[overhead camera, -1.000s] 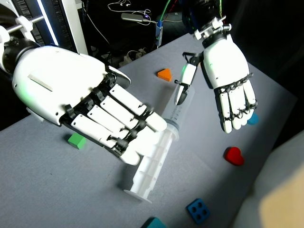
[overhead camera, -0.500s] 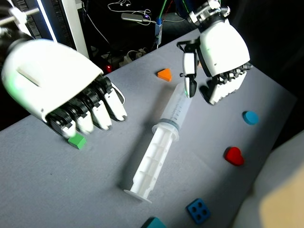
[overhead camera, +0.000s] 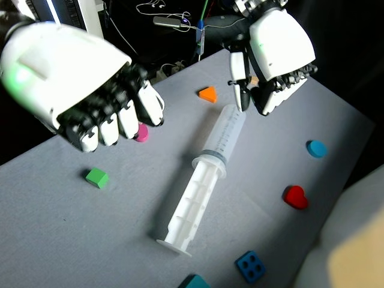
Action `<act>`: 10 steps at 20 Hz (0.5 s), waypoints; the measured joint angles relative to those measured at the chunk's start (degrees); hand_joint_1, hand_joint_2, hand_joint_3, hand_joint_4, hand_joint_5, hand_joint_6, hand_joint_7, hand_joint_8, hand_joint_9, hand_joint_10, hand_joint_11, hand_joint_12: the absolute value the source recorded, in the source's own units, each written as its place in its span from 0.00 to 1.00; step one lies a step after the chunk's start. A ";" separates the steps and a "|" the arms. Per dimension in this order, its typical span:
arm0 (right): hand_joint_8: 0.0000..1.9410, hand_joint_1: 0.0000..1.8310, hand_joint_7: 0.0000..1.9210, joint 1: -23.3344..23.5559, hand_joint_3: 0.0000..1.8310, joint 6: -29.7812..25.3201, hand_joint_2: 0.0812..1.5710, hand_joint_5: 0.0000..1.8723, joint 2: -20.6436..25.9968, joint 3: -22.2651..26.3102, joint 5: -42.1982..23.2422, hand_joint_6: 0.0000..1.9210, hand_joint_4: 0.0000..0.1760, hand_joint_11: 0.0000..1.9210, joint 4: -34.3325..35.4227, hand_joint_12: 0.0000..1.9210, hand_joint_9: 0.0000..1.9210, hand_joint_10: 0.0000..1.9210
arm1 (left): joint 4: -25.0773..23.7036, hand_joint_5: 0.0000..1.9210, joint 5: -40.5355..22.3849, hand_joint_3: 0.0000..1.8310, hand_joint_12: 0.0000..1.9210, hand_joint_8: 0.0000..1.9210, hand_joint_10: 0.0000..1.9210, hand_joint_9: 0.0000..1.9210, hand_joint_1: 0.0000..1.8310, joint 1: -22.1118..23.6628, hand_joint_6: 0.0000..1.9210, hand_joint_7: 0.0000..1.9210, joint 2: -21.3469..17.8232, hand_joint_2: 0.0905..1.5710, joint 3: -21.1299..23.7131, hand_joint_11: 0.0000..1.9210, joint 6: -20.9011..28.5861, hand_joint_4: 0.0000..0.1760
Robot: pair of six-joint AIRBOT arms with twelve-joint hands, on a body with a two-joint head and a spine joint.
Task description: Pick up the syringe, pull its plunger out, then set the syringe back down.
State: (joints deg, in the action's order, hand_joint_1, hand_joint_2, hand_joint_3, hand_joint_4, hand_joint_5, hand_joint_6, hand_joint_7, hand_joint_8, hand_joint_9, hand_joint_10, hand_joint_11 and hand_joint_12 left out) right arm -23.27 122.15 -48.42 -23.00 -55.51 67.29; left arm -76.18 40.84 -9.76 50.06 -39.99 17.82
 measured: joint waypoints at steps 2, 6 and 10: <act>1.00 0.40 0.82 -0.04 0.00 0.00 0.90 0.70 0.00 0.00 -0.04 1.00 1.00 1.00 0.07 1.00 0.91 1.00 | 0.20 0.56 0.22 0.00 1.00 1.00 1.00 0.68 0.37 0.98 1.00 0.66 0.00 0.80 0.66 0.72 -0.04 0.00; 1.00 0.41 0.82 -0.26 0.00 1.44 0.91 0.70 0.13 0.02 -0.90 1.00 1.00 1.00 0.39 1.00 0.90 1.00 | 2.67 0.54 1.60 0.00 1.00 1.00 1.00 0.62 0.36 3.45 1.00 0.60 0.00 0.79 1.70 0.67 -4.20 0.44; 1.00 0.42 0.60 0.63 0.00 5.22 0.88 0.49 0.48 0.02 -1.09 1.00 0.00 0.80 1.57 1.00 0.71 1.00 | 3.54 0.49 3.67 0.00 1.00 1.00 1.00 0.53 0.39 5.55 1.00 0.53 -0.66 0.79 2.64 0.60 -5.81 1.00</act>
State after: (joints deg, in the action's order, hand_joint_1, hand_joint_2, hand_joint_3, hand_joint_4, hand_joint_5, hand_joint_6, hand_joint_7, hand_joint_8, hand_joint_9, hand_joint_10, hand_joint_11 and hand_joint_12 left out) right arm -22.63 127.37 -47.94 -22.98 -56.60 68.86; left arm -72.64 44.51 -4.21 49.41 -37.34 12.01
